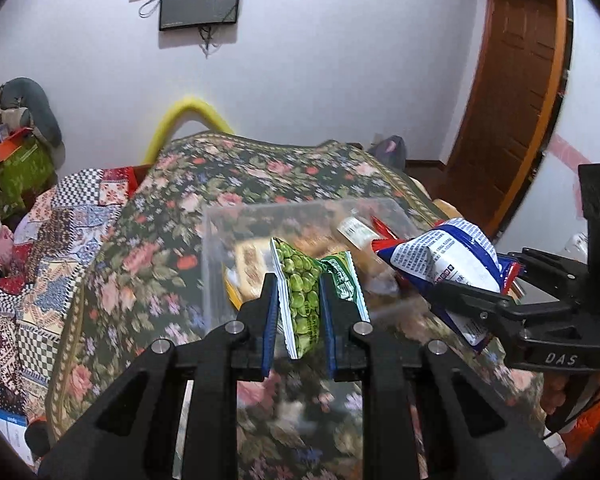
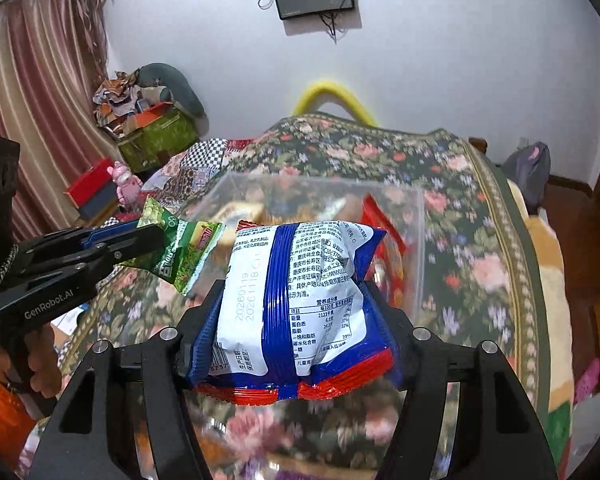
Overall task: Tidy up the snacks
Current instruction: 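Carry the pea bag and chip bag over the clear box and release both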
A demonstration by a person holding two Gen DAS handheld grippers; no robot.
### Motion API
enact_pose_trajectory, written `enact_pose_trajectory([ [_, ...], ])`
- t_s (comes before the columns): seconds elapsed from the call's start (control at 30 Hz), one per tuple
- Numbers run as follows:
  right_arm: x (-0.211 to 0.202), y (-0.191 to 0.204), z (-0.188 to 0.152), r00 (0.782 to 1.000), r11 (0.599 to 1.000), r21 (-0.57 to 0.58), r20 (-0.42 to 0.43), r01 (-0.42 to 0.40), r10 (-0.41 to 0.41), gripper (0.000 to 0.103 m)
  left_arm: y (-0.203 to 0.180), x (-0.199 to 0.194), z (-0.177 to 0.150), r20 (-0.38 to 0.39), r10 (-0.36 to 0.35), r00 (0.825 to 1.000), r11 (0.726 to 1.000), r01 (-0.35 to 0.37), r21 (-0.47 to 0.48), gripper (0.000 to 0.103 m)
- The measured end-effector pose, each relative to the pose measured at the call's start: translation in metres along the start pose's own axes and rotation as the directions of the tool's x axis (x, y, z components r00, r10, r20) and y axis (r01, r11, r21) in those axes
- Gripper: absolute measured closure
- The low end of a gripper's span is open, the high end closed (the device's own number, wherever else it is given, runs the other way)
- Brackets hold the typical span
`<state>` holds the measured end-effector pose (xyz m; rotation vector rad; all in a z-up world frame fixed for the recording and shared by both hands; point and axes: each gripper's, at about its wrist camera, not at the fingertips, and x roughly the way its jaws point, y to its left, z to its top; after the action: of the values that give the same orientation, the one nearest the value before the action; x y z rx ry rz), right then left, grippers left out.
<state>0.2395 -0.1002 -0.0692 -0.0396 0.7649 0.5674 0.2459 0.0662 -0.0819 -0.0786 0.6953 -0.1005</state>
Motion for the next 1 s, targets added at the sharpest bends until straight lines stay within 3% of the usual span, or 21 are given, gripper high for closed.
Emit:
enact_pose_trajectory([
  [0.37, 0.053, 0.01, 0.047, 0.999, 0.999, -0.04, -0.05, -0.007, 0.005, 0.041, 0.044, 0.051, 0.031, -0.027, 0.057, 0.998, 0.995, -0.059, -0.083, 0.084],
  [0.8, 0.094, 0.012, 0.059, 0.989, 0.997, -0.08, -0.143, 0.015, -0.026, 0.038, 0.053, 0.108, 0.046, -0.089, 0.06, 0.994, 0.992, -0.069, -0.105, 0.084],
  [0.9, 0.092, 0.016, 0.061, 0.99, 0.995, -0.097, -0.139, 0.024, -0.038, 0.035, 0.053, 0.109, 0.044, -0.105, 0.049, 0.993, 0.993, -0.059, -0.099, 0.078],
  [1.0, 0.085, 0.017, 0.063, 0.992, 0.994, -0.105, -0.118, 0.029, -0.042, 0.031, 0.056, 0.105, 0.041, -0.116, 0.022, 0.993, 0.993, -0.036, -0.115, 0.065],
])
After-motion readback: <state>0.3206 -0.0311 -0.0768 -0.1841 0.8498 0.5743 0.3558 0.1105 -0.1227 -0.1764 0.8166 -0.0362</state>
